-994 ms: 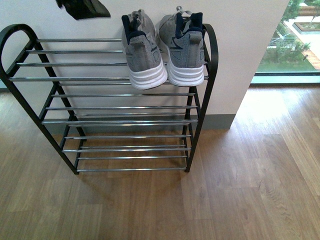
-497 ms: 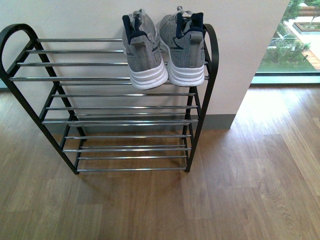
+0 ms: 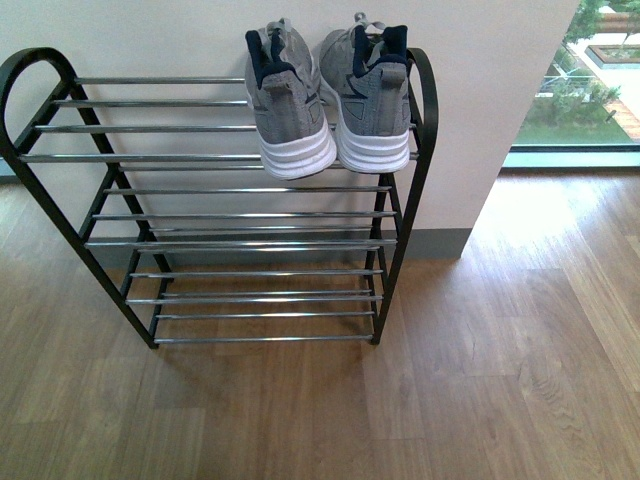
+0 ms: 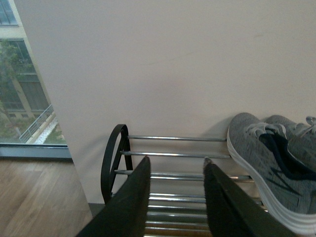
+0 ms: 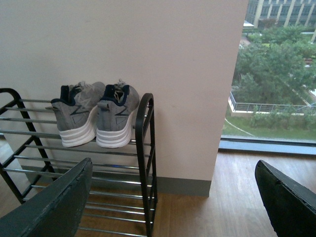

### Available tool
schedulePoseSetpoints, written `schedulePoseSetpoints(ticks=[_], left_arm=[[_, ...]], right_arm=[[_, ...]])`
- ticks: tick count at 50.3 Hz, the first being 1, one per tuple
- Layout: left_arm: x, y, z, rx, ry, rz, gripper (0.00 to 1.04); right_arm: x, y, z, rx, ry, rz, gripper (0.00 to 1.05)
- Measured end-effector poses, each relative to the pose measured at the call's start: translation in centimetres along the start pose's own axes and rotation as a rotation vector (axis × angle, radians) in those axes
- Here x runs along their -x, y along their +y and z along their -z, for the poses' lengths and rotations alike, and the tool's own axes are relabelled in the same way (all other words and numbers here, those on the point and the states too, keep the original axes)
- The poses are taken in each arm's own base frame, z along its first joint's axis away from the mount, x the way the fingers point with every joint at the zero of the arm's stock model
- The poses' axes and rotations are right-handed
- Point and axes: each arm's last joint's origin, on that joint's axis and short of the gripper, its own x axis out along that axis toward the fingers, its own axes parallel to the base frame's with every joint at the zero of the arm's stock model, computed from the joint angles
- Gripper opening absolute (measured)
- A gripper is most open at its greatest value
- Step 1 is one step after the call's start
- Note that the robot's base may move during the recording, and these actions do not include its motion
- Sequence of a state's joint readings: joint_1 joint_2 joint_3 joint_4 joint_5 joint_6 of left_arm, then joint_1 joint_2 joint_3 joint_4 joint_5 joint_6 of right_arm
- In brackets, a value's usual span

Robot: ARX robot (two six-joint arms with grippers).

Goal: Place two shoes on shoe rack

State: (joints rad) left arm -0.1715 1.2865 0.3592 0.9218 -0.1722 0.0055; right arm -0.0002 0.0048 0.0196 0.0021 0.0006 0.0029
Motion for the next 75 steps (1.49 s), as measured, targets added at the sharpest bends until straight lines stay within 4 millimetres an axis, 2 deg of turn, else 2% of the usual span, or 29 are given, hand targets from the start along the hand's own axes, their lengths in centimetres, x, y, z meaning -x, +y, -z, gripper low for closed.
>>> schedulePoseSetpoints(ticks=[8,9,22,27,36,75], left_arm=[[2.4,1.1,0.9,0.000,0.001,0.008,0.02],[2.7,1.2,1.0,0.005,0.000,0.006,0.01],[5.9,2.3,2.0,0.003,0.004,0.006,0.01],[6.9,3.4,2.2,0.004,0.005,0.002,0.01],[8.4,3.5,3.5,0.004,0.012,0.004,0.01],[11.6,3.5,2.5,0.004,-0.022,0.003,0.01]], right_arm=[[0.0,0.0,0.0,0.000,0.000,0.000,0.95],[0.0,0.0,0.0,0.000,0.000,0.000,0.95],[0.0,0.0,0.0,0.000,0.000,0.000,0.95],[0.0,0.0,0.0,0.000,0.000,0.000,0.95],[0.0,0.0,0.0,0.000,0.000,0.000,0.95],[0.0,0.0,0.0,0.000,0.000,0.000,0.95]])
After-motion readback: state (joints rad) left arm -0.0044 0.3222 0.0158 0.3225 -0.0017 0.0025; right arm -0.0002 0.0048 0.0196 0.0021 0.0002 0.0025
